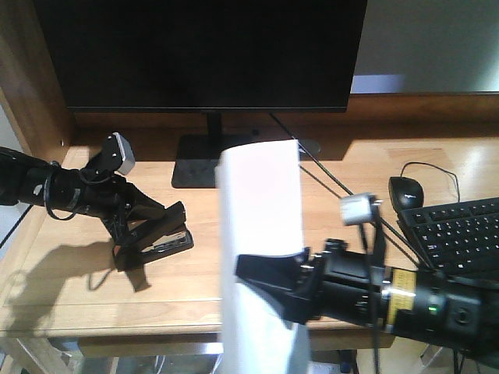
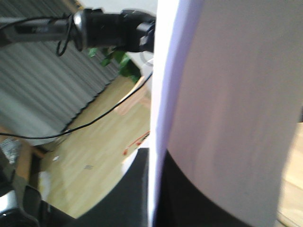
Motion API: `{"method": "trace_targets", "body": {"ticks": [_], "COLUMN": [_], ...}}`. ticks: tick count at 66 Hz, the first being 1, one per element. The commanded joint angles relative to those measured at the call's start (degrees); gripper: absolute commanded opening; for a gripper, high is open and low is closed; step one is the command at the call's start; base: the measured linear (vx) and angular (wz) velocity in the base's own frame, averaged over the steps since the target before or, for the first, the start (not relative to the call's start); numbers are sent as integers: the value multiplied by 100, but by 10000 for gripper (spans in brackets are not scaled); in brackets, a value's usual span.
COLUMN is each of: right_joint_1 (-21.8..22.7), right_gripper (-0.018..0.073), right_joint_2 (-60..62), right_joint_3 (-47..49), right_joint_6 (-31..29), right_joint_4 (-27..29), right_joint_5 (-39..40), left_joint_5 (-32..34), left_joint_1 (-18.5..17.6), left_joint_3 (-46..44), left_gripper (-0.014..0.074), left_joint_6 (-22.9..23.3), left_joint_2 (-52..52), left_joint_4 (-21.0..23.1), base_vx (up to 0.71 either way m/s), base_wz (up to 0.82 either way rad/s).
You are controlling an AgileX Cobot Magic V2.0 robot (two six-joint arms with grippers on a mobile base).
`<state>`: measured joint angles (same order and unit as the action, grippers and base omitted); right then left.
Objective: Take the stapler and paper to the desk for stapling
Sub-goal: 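Bring the white paper down toward the stapler with the right gripper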
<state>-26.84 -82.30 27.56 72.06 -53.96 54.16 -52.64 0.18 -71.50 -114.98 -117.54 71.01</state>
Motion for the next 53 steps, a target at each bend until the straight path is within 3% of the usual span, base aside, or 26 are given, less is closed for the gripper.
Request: {"method": "trace_targets", "body": {"ticks": [1, 11, 29, 39, 53], "right_joint_1": [-216, -222, -222, -222, -222], "right_gripper": [-5, -5, -5, -5, -5], "right_joint_2": [-326, -1064, -2294, -2540, -2542], "right_joint_3": [305, 327, 327, 327, 557], "right_joint_6": [-433, -1042, -3043, -3262, -3407], "right_joint_4": [851, 1913, 3470, 3997, 4025], "right_joint_5": [359, -129, -506, -478, -490], "left_joint_5": [-196, -196, -196, -196, -196], "left_joint_1": [-27, -27, -27, -27, -27], "left_joint_3": [-130, -130, -130, -130, -130], "left_gripper": [-6, -6, -6, -6, -6], "left_joint_6": [61, 61, 61, 61, 61], "left_joint_2": [309, 309, 309, 309, 309], "left_joint_4": [276, 276, 276, 276, 276], "base_vx": [0, 0, 0, 0, 0], "base_wz": [0, 0, 0, 0, 0]}}
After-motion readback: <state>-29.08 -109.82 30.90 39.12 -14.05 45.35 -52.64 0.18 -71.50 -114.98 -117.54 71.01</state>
